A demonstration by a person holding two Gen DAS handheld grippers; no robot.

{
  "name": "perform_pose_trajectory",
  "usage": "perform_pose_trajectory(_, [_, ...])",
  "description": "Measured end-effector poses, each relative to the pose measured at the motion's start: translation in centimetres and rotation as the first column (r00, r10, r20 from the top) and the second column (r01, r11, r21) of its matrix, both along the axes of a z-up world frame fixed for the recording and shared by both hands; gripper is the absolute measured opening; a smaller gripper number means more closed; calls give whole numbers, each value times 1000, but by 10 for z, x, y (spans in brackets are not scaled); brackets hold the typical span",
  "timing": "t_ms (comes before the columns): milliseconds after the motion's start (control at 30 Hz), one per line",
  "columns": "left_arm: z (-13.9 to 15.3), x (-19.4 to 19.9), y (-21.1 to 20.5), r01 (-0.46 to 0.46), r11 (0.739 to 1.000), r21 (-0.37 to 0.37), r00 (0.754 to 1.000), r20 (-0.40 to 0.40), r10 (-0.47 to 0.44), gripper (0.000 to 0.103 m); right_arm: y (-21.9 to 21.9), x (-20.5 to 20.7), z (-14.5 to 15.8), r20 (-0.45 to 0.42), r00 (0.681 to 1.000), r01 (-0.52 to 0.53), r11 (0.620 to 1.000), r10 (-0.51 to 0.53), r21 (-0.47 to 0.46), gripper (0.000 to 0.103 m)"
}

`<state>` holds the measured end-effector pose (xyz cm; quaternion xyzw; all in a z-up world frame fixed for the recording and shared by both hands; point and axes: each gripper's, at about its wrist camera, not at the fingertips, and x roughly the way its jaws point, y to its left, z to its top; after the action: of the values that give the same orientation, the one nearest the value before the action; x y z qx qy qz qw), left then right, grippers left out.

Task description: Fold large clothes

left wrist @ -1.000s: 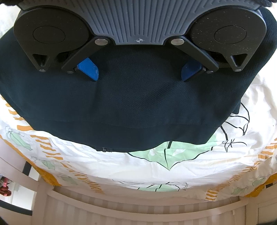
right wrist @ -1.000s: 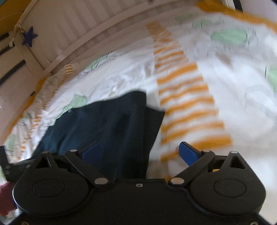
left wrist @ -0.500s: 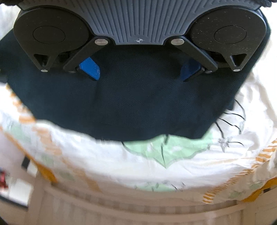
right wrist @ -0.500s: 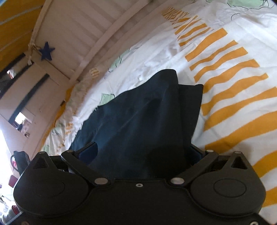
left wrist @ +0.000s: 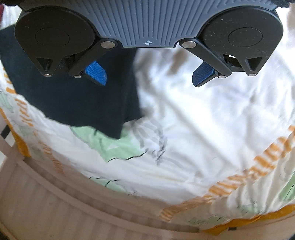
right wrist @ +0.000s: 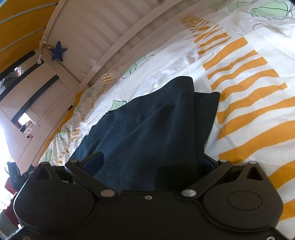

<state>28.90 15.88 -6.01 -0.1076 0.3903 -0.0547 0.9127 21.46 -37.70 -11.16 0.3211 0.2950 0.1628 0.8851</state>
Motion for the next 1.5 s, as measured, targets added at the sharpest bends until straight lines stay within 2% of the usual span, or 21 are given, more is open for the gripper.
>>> perform_pose_trajectory(200, [-20, 2, -1, 91, 987, -135, 993, -58, -100, 100, 0, 0, 0, 3, 1000, -1, 1000, 1, 2, 103])
perform_pose_trajectory(300, [-26, 10, -13, 118, 981, -151, 991, -52, -127, 102, 0, 0, 0, 6, 1000, -2, 1000, 2, 0, 103])
perform_pose_trajectory(400, [-34, 24, -26, 155, 960, -233, 983, -61, -174, 102, -1, 0, -1, 7, 1000, -4, 1000, 4, 2, 103])
perform_pose_trajectory(500, [-40, 38, -44, 191, 945, -266, 976, -53, -212, 102, -1, 1, -1, 9, 1000, -8, 1000, 8, -3, 103])
perform_pose_trajectory(633, [-41, 48, -61, 202, 942, -269, 974, -51, -223, 100, 2, 2, 0, 9, 1000, -15, 1000, 15, -20, 103])
perform_pose_trajectory(667, [-39, 47, -63, 207, 940, -271, 973, -43, -227, 83, 2, 2, 0, 9, 1000, -16, 1000, 16, -20, 103])
perform_pose_trajectory(700, [-37, 45, -63, 200, 945, -257, 975, -41, -218, 52, 2, 2, 0, 10, 1000, -16, 1000, 17, -18, 103])
perform_pose_trajectory(767, [-34, 43, -60, 171, 956, -239, 980, -54, -189, 29, 0, 3, 1, 1, 1000, -21, 1000, 21, -11, 102])
perform_pose_trajectory(800, [-32, 42, -56, 173, 949, -264, 980, -54, -194, 24, 0, 3, 2, -11, 1000, -13, 1000, 13, -9, 91])
perform_pose_trajectory(833, [-31, 42, -54, 170, 946, -276, 979, -60, -194, 23, -1, 3, 3, -30, 1000, 4, 1000, -4, -17, 74])
perform_pose_trajectory(867, [-29, 40, -54, 163, 945, -283, 980, -66, -189, 22, -2, 4, 4, -75, 997, 28, 999, -30, -37, 48])
perform_pose_trajectory(933, [-20, 34, -55, 166, 949, -269, 981, -51, -187, 21, -4, 4, 7, -94, 995, 25, 1000, -25, 2, 43])
perform_pose_trajectory(1000, [-9, 25, -55, 179, 943, -281, 981, -18, -192, 20, 1, -3, 21, -69, 997, 17, 999, -19, -29, 38])
perform_pose_trajectory(1100, [6, 7, -48, 195, 919, -341, 978, -4, -209, 20, 3, -14, 37, -66, 998, 24, 1000, -23, 3, 36])
perform_pose_trajectory(1200, [20, -17, -45, 239, 902, -359, 967, -1, -257, 20, 4, -32, 48, -101, 995, 24, 1000, -24, 0, 36])
perform_pose_trajectory(1333, [28, -60, -34, 276, 882, -383, 952, -15, -304, 20, 5, -63, 56, -158, 987, 7, 1000, -6, 1, 36])
perform_pose_trajectory(1433, [24, -92, -21, 276, 871, -406, 944, -57, -326, 20, 6, -95, 60, -205, 978, -23, 1000, 22, -3, 36])
perform_pose_trajectory(1500, [18, -110, -13, 278, 872, -403, 939, -78, -335, 20, 8, -117, 58, -246, 968, -56, 998, 54, -3, 37])
